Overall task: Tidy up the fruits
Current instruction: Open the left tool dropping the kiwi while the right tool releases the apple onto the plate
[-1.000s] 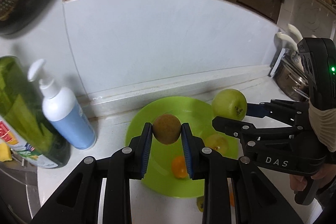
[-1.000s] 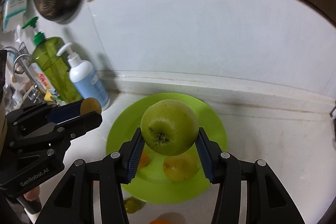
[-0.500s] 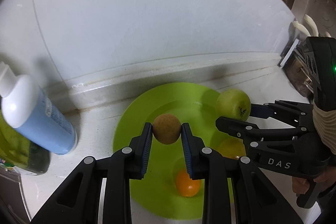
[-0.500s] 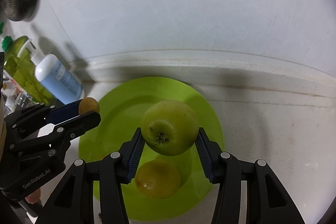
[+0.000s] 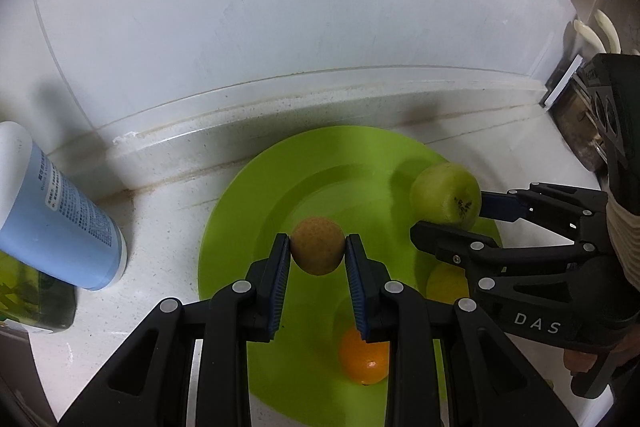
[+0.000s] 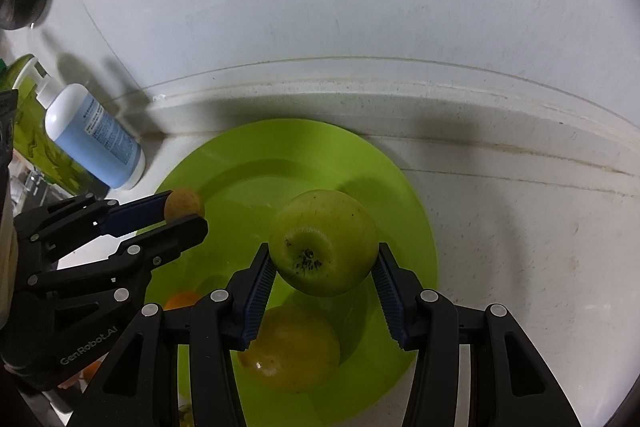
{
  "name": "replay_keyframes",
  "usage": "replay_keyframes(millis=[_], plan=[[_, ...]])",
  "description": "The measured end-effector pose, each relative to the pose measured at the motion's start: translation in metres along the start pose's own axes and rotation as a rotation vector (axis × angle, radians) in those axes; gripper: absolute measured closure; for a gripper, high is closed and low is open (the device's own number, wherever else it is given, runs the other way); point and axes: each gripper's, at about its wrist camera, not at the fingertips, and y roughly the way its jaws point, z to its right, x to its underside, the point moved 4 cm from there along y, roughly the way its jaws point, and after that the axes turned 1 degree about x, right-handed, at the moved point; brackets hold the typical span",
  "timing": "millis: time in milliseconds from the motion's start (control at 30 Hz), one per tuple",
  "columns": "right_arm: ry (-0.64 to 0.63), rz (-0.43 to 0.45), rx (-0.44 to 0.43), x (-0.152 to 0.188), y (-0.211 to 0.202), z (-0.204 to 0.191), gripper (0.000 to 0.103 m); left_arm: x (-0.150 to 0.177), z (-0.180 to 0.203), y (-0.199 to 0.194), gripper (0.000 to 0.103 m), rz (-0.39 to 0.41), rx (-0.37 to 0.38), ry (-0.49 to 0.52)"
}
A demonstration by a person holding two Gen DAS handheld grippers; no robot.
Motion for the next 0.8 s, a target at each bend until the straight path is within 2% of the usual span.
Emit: replay_keyframes(millis=[233,500,800], plan=[[-0.001,-0.014,0.0,0.003,0.003,0.002,0.053,-0.001,-0.002,0.009,0.075,-0.016,0.005,-0.011],[-0.016,0.014,0.003,-0.003,0.001,-0.004,0.053,-0.001,-0.002,0.017,0.074,-0.022,-0.002,-0.014],[-0.004,0.025,-0.004,0.005,-0.002,-0.003,0.053,0.001,-0.001,-0.001,0.067,0.014,-0.02,-0.008]])
